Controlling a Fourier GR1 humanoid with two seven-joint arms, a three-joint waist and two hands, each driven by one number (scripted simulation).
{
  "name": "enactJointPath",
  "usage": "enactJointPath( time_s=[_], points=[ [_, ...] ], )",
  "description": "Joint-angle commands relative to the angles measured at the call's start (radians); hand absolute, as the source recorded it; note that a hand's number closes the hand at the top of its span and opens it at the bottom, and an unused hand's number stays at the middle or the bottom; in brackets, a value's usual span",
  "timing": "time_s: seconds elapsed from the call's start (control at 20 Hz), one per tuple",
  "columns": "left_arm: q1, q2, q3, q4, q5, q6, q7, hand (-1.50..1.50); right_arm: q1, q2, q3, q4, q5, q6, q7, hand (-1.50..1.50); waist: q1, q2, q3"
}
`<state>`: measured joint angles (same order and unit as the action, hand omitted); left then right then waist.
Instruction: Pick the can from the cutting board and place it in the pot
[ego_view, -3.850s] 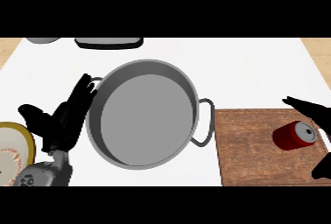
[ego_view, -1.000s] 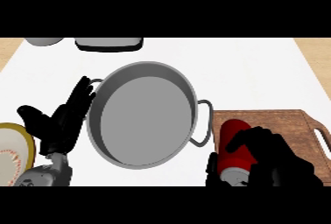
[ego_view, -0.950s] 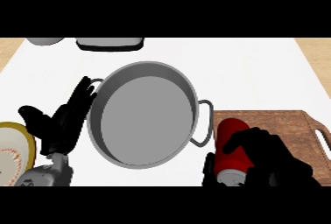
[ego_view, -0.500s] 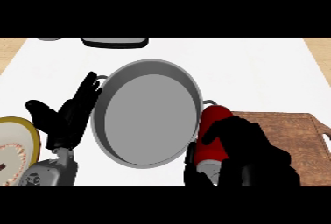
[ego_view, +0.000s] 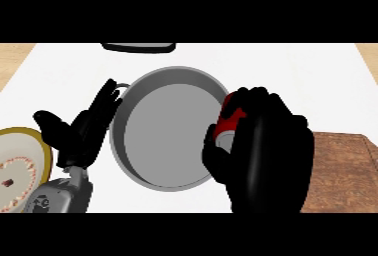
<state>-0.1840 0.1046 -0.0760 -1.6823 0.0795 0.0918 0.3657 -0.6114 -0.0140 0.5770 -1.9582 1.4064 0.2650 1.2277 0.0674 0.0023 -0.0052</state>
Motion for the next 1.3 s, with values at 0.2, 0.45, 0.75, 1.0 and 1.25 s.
enactJointPath(
  time_s=[0.2,0.45,0.75,1.0,1.25],
  points=[
    [0.000,-0.003,-0.003,0.014,-0.002,-0.006,-0.013,0.00,-0.180,0.013,-0.107,0.278,-0.241,-0.040,0.235,1.50,0.019,0.009,0.002],
    [0.001,-0.014,-0.011,0.019,-0.003,-0.006,-0.024,0.00,-0.124,0.013,-0.196,0.306,-0.313,-0.245,0.260,-1.50,0.017,0.009,0.004],
    [-0.006,-0.025,-0.017,0.046,-0.004,-0.011,-0.042,0.00,-0.175,0.013,-0.207,0.342,-0.389,-0.462,0.251,-1.50,0.027,0.010,0.004],
    [-0.007,-0.023,0.003,0.060,-0.011,0.005,-0.052,0.00,-0.232,0.013,-0.255,0.303,-0.209,-0.599,0.170,-1.50,-0.016,0.002,0.004],
    [0.045,-0.005,0.030,0.050,0.004,-0.003,-0.065,0.00,-0.212,0.014,-0.273,0.220,-0.091,-0.642,0.224,-1.50,-0.035,-0.011,0.004]
  ],
)
